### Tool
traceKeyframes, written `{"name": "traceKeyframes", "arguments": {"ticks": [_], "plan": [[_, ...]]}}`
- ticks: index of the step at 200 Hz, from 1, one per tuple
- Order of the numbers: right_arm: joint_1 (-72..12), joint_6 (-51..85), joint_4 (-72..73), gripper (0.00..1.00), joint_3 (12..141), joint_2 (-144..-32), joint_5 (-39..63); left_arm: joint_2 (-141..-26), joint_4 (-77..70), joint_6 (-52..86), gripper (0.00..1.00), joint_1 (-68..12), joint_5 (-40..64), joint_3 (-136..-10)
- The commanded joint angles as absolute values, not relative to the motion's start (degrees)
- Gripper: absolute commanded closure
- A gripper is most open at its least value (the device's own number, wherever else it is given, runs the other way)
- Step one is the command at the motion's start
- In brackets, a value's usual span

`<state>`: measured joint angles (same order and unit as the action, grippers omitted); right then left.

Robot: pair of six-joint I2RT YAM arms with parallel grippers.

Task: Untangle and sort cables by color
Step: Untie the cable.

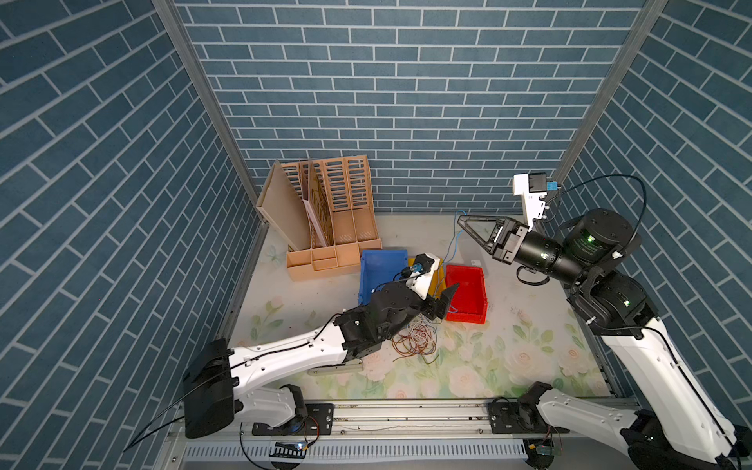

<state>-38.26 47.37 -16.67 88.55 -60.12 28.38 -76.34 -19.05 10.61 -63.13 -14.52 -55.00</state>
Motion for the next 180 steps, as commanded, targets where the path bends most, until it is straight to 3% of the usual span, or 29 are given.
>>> {"name": "traceKeyframes", "arguments": {"ticks": [1, 9, 16, 59, 160, 180], "plan": [[-38.7, 48.8, -13.6, 1.0, 88.1, -58.8, 29.3, -78.3, -20.4, 13.5, 0.77, -60.6, -15.0, -55.8], [-38.7, 48.8, -13.7, 1.0, 87.8, -58.8, 29.1, -79.1, -20.7, 13.9, 0.93, -60.3, -14.7, -55.4], [-38.7, 48.6, -13.7, 1.0, 87.7, -58.9, 29.1, -79.8, -20.4, 14.1, 0.96, -60.3, -14.3, -55.2], [-38.7, 46.9, -13.4, 1.0, 92.8, -62.2, 28.3, -83.4, -19.2, 17.4, 0.89, -60.3, -9.6, -51.4], [-38.6, 40.1, -22.2, 1.0, 106.9, -67.5, 22.8, -85.3, -15.4, 23.9, 0.96, -61.1, -6.0, -47.9], [-38.6, 37.8, -26.1, 1.0, 106.5, -66.8, 18.9, -82.3, -13.9, 24.9, 0.9, -61.4, -6.9, -48.2]]}}
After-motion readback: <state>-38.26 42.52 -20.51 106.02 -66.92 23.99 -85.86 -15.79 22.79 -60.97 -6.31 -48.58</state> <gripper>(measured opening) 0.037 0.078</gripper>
